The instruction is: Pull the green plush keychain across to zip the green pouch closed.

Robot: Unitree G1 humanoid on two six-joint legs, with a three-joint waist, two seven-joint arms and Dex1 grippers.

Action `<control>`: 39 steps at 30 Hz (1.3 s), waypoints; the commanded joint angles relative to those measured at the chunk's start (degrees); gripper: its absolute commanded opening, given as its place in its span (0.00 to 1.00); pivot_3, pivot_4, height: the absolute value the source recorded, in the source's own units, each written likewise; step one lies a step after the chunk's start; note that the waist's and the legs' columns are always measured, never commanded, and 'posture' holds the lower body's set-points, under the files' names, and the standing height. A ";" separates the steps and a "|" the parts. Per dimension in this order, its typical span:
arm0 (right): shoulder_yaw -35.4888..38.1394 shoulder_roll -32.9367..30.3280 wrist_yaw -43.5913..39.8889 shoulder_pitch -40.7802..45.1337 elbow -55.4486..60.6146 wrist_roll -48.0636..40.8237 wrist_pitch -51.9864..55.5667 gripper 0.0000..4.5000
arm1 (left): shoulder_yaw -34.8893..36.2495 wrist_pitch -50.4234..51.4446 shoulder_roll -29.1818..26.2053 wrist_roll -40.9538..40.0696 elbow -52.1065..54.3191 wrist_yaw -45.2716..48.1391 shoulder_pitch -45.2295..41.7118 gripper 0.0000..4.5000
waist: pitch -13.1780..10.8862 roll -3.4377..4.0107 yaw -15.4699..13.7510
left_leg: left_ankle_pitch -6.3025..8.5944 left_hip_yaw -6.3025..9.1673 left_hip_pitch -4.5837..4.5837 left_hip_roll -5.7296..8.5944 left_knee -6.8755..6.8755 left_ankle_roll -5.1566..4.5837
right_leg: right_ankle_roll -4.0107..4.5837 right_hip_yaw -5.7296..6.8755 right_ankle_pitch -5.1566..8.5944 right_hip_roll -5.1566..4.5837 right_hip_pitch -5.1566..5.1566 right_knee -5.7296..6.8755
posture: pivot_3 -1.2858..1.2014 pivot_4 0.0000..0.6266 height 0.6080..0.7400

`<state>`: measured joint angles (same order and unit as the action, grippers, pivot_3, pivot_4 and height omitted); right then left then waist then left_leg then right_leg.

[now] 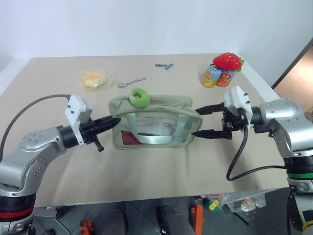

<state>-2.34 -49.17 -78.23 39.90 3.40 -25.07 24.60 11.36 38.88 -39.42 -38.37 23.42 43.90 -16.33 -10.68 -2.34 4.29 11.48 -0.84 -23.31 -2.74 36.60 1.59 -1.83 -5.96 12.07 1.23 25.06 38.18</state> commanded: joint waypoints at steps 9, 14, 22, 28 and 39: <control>-7.37 15.31 16.21 15.58 -0.67 8.36 -1.25 0.99 | -3.21 0.45 1.18 -1.79 0.96 0.29 -3.19 0.00 | 0.00 -0.01 0.22 | -0.01 0.00 -0.01 -0.03 0.01 0.00 | 0.01 0.00 -0.01 0.03 0.03 0.01 | 0.52 0.24 1.00; -8.65 18.81 16.75 16.45 -5.71 10.39 -4.52 0.99 | -3.79 0.42 2.00 -1.52 0.38 -0.38 -4.57 0.00 | 0.01 -0.01 -0.26 | 0.00 0.03 -0.35 0.03 -0.01 0.00 | -0.15 0.05 -0.06 -0.08 0.20 -0.03 | 0.52 0.24 1.00; -7.92 19.68 14.40 15.12 -5.32 8.77 -3.93 0.52 | -5.22 -0.08 3.15 0.68 -0.32 -2.13 -5.37 0.00 | 0.01 -0.01 -0.22 | 0.01 0.14 -0.43 0.07 0.00 -0.01 | -0.16 0.15 -0.06 -0.12 0.25 -0.04 | 0.52 0.24 1.00; -6.82 19.60 13.19 13.54 -2.33 6.23 -3.35 0.04 | -5.50 -0.08 2.68 1.55 0.03 -2.08 -4.06 0.00 | 0.01 -0.01 -0.21 | -0.03 0.21 -0.41 0.07 0.03 -0.03 | -0.17 0.21 -0.10 -0.11 0.20 -0.03 | 0.52 0.24 1.00; -4.52 20.20 13.15 12.03 -1.04 5.00 -10.36 0.00 | -5.98 0.16 4.27 2.09 -0.66 -4.15 -5.03 0.00 | 0.01 -0.01 -0.23 | -0.03 0.24 -0.41 0.07 0.04 -0.03 | -0.17 0.24 -0.10 -0.12 0.17 -0.03 | 0.52 0.24 1.00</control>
<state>-10.22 -28.82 -65.06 51.47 -0.05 -18.72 16.74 5.65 38.95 -35.51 -36.44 21.99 40.53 -20.69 -10.67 -2.35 4.05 11.45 -0.61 -23.72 -2.66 36.64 1.56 -2.00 -5.72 11.97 1.10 25.23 38.14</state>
